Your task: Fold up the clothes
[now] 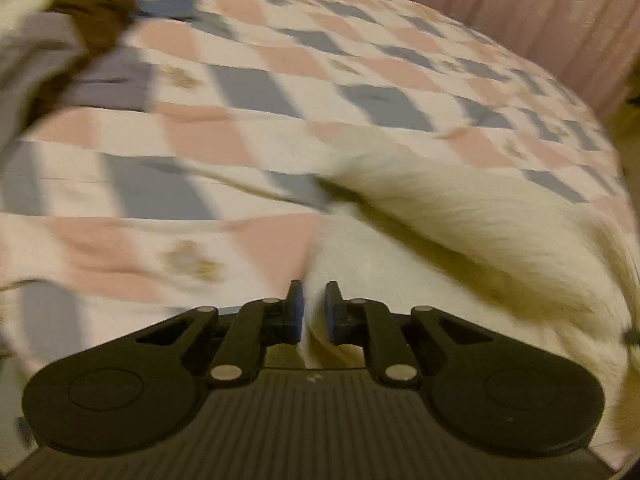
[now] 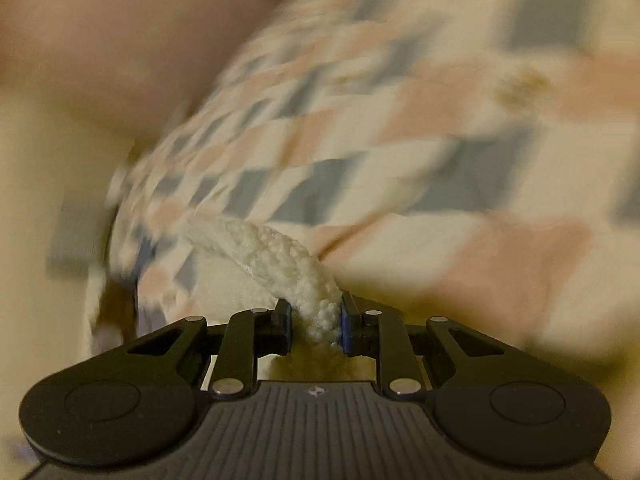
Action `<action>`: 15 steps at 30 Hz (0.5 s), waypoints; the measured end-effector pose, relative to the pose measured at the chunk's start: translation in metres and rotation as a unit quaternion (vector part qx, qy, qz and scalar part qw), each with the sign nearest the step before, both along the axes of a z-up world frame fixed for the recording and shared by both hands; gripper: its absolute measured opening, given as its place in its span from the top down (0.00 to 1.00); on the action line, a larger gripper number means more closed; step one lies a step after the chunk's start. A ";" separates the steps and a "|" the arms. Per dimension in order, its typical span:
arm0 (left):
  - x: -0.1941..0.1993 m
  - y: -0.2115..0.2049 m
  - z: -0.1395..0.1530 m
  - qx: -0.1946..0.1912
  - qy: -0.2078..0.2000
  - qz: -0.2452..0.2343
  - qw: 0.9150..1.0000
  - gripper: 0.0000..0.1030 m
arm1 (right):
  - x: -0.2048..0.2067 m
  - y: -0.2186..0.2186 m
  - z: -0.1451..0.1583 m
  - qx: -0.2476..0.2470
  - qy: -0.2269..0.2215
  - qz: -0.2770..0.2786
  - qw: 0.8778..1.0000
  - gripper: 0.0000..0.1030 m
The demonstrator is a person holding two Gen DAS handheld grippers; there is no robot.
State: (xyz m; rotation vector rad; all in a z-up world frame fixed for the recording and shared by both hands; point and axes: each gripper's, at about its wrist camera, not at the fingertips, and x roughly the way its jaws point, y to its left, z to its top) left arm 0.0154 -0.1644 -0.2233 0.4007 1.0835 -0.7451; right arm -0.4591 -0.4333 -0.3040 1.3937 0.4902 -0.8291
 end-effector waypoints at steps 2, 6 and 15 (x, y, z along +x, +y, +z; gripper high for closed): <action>0.000 0.017 -0.028 0.059 0.014 0.013 0.998 0.91 | -0.031 0.006 -0.041 0.068 0.059 -0.043 0.995 0.72; 0.003 0.036 -0.090 0.121 0.089 0.039 0.988 0.84 | -0.057 0.043 -0.107 0.148 0.148 -0.064 0.976 0.60; -0.005 -0.001 -0.148 0.085 0.130 -0.012 0.988 0.44 | -0.072 0.085 -0.130 0.111 0.120 -0.060 0.985 0.35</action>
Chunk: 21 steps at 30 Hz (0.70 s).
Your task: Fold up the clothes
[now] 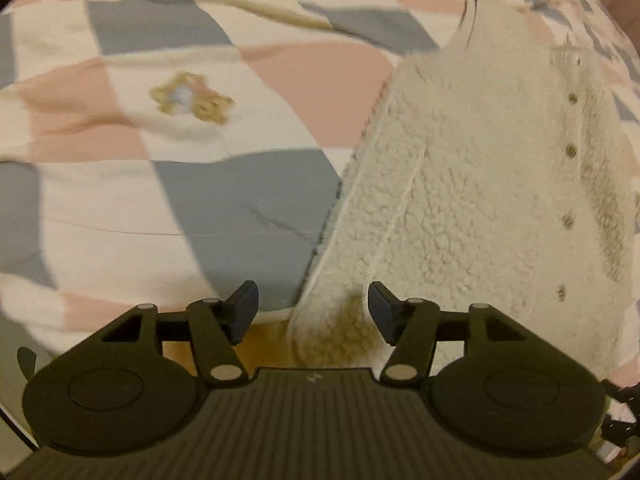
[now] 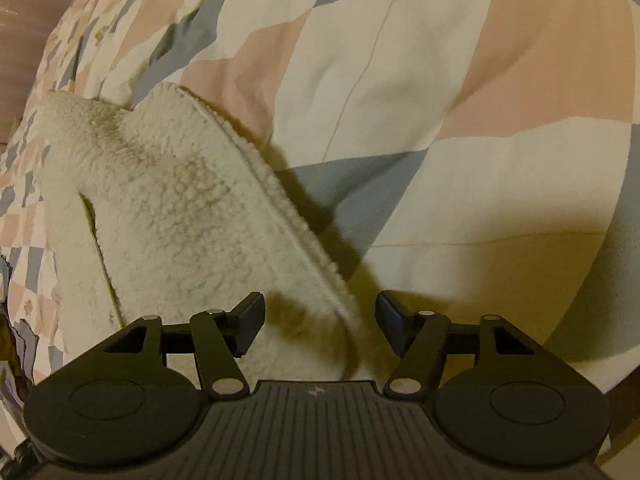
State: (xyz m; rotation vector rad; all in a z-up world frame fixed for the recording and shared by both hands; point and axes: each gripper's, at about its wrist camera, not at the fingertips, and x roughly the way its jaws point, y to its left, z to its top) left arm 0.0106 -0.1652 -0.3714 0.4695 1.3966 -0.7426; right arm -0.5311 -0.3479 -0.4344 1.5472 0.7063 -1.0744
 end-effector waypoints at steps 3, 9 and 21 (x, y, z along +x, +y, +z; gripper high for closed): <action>-0.004 -0.008 -0.019 -0.001 0.018 -0.017 1.000 0.36 | -0.005 0.003 0.002 -0.014 -0.025 -0.002 1.000 0.32; -0.008 -0.004 -0.044 -0.007 0.033 -0.080 0.996 0.01 | -0.012 0.007 -0.005 -0.028 -0.061 -0.009 0.998 0.32; -0.021 -0.012 -0.049 -0.060 0.105 -0.116 0.986 0.23 | -0.002 0.006 -0.016 -0.042 -0.089 0.015 0.995 0.81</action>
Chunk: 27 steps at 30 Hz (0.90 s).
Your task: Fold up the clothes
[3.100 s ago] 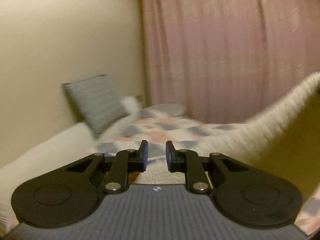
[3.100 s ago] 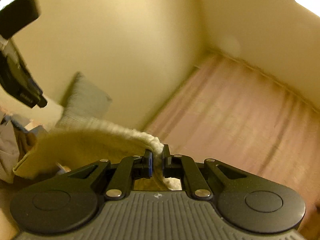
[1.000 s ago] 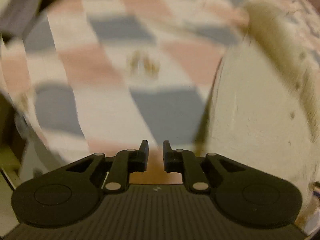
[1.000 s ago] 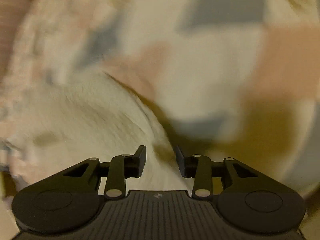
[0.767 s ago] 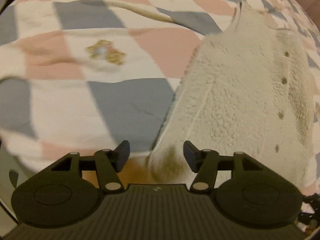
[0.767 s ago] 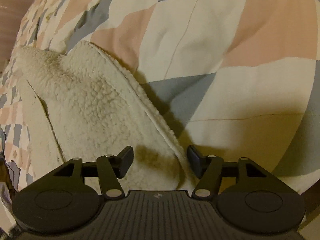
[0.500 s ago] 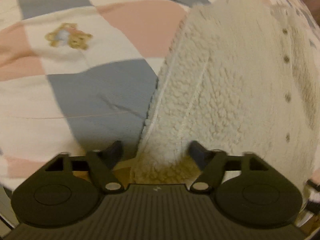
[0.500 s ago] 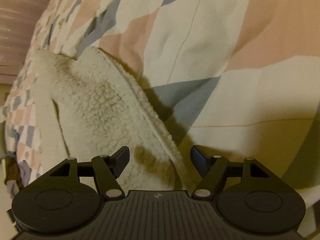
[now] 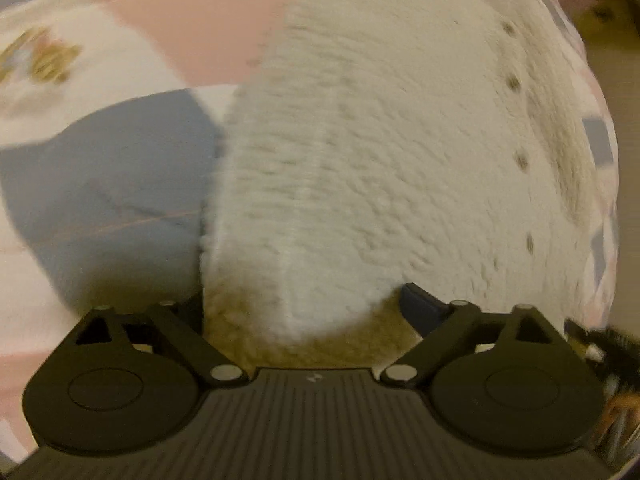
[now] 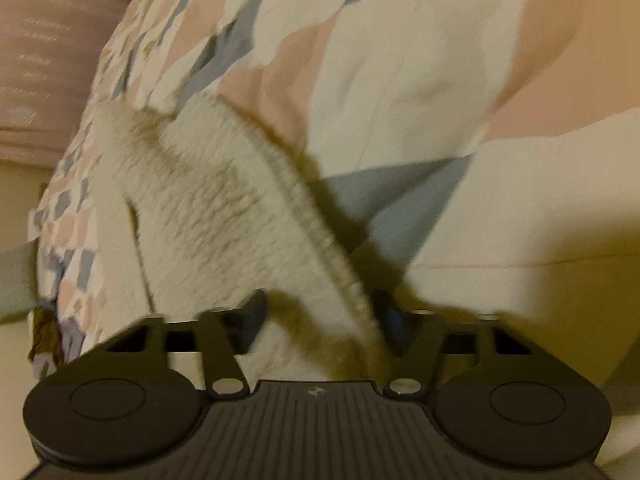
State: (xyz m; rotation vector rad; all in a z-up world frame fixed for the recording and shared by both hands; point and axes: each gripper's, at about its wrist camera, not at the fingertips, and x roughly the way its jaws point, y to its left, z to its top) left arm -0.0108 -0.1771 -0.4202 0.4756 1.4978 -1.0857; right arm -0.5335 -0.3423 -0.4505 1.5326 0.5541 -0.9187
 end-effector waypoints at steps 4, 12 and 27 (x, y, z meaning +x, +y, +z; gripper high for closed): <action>0.018 0.007 0.014 -0.004 0.039 0.037 0.999 0.81 | 0.006 0.006 0.009 0.009 -0.002 -0.012 1.000 0.87; 0.069 0.005 0.144 -0.126 0.082 0.019 0.988 0.91 | 0.027 -0.004 0.122 -0.003 -0.139 -0.048 0.989 0.89; 0.194 -0.157 0.441 -0.434 -0.079 -0.031 0.897 0.92 | 0.196 -0.146 0.428 -0.361 -0.223 0.009 0.906 0.89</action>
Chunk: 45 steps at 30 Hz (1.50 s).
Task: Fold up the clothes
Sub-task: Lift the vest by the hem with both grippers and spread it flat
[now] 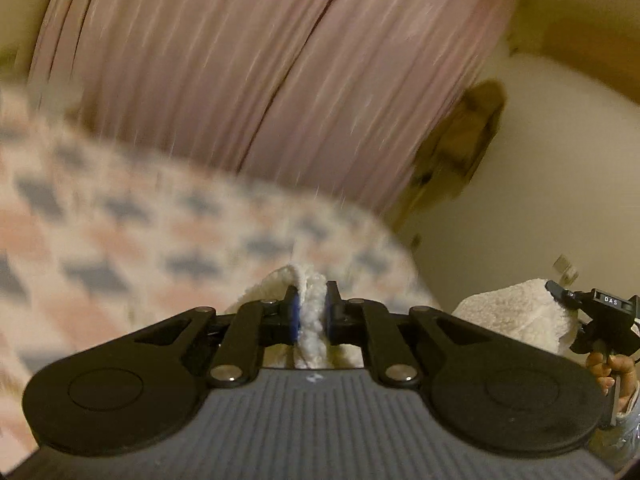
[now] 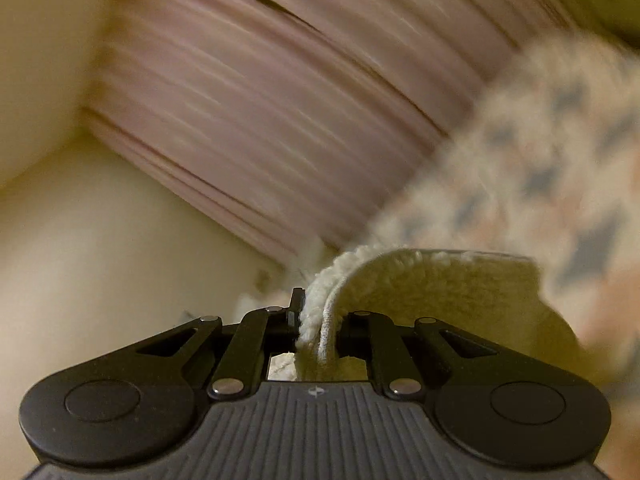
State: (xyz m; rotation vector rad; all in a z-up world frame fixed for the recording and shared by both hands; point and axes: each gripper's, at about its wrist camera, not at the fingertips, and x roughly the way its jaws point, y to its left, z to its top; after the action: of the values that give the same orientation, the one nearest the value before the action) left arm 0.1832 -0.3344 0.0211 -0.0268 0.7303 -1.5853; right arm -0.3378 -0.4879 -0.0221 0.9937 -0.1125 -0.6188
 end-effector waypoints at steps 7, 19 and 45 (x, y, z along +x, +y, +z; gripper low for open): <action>0.033 0.096 -0.028 0.009 0.048 0.043 0.998 0.92 | -0.022 0.059 -0.019 0.030 -0.010 -0.014 0.999 0.89; 0.007 0.241 -0.347 0.426 0.105 0.152 0.886 0.91 | -0.057 0.231 -0.342 0.404 0.316 -0.020 0.858 0.79; -0.014 0.265 -0.386 0.363 0.125 0.109 0.917 0.92 | -0.049 0.261 -0.356 0.310 0.260 -0.024 0.914 0.91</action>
State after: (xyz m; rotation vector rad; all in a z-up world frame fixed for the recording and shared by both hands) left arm 0.1696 -0.0694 -0.3649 0.2298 1.4323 -1.0320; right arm -0.3872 -0.2266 -0.3784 1.3996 0.5673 -0.9778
